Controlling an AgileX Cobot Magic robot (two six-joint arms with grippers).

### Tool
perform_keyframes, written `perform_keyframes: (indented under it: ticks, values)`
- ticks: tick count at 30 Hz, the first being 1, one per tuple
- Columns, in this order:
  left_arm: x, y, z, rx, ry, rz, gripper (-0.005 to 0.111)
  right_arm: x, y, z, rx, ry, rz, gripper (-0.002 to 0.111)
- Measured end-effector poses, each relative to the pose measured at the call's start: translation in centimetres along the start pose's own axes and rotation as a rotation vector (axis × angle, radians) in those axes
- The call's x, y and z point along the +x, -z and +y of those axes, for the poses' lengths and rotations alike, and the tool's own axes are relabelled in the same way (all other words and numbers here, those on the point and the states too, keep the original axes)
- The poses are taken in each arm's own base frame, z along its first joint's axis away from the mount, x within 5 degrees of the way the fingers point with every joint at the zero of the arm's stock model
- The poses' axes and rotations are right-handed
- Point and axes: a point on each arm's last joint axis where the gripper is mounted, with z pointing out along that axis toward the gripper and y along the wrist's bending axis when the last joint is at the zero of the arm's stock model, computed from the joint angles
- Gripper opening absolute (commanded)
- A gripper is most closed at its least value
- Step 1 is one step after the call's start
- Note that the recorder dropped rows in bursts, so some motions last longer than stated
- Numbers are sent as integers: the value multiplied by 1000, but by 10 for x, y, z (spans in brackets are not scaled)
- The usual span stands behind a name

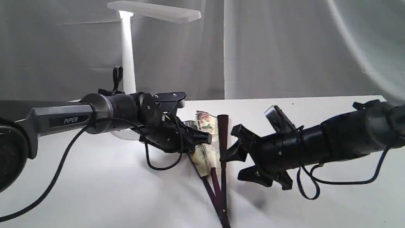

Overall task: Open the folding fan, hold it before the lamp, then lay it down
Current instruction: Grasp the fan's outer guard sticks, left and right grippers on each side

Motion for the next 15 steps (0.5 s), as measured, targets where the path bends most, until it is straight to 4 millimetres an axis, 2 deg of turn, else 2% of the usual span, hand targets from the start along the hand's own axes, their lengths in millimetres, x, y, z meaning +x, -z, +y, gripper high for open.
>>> perform_keyframes:
  ticks: [6,15]
  values:
    - [-1,0,0,2,1,0,18,0,-9,-7,-35,-70,-10,56]
    - [-1,0,0,2,1,0,18,-6,-15,-10,-72,-86,-56,53]
